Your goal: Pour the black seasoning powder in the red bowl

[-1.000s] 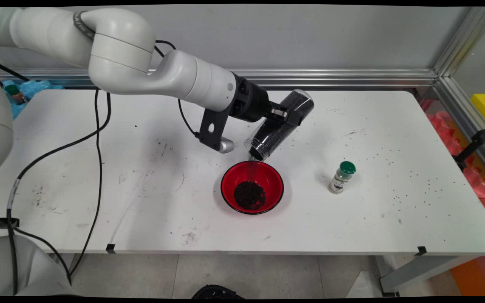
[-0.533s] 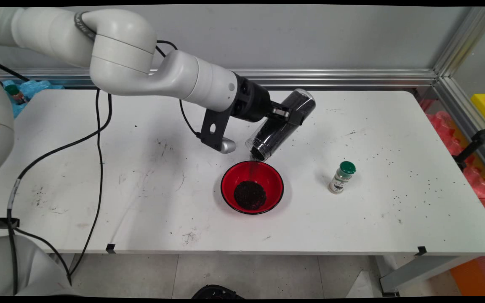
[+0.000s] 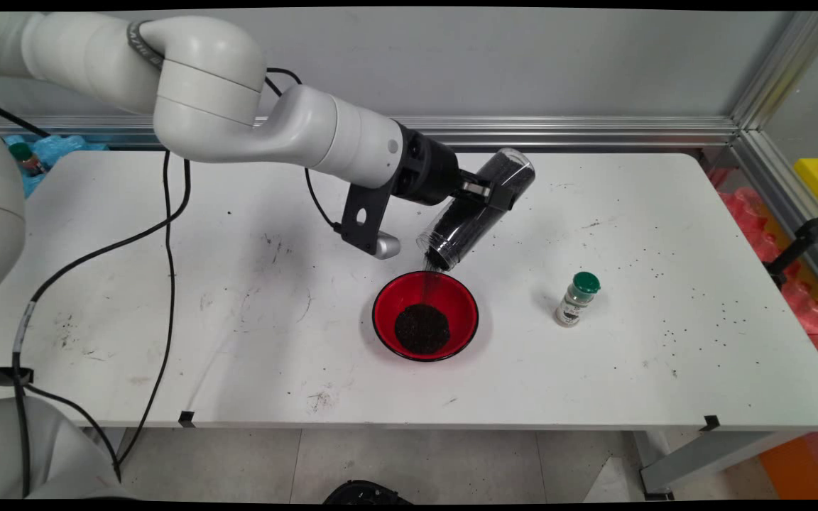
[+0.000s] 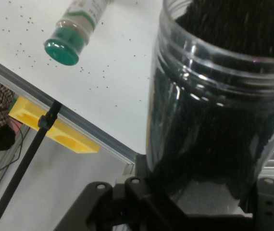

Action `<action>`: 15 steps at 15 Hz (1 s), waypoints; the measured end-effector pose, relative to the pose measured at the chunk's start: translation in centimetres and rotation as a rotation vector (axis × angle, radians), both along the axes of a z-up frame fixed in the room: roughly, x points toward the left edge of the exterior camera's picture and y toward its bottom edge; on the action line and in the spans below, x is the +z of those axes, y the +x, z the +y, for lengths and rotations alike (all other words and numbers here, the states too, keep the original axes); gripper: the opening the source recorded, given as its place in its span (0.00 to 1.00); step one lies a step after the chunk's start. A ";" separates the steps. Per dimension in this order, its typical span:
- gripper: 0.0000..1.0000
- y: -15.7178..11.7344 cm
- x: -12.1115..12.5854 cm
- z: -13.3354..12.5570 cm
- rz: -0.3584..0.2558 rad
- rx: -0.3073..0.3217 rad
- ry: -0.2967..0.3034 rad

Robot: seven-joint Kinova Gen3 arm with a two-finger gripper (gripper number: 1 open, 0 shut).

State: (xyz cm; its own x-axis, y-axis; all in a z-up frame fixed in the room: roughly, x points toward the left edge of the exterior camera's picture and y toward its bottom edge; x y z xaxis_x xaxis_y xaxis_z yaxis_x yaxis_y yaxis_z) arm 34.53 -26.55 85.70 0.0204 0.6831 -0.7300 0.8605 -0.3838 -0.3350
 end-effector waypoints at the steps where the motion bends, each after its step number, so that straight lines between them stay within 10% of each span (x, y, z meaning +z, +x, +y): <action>1: 0.00 0.0 0.0 0.0 0.000 0.000 -0.001; 15: 0.00 -0.3 0.0 0.0 0.004 0.002 -0.004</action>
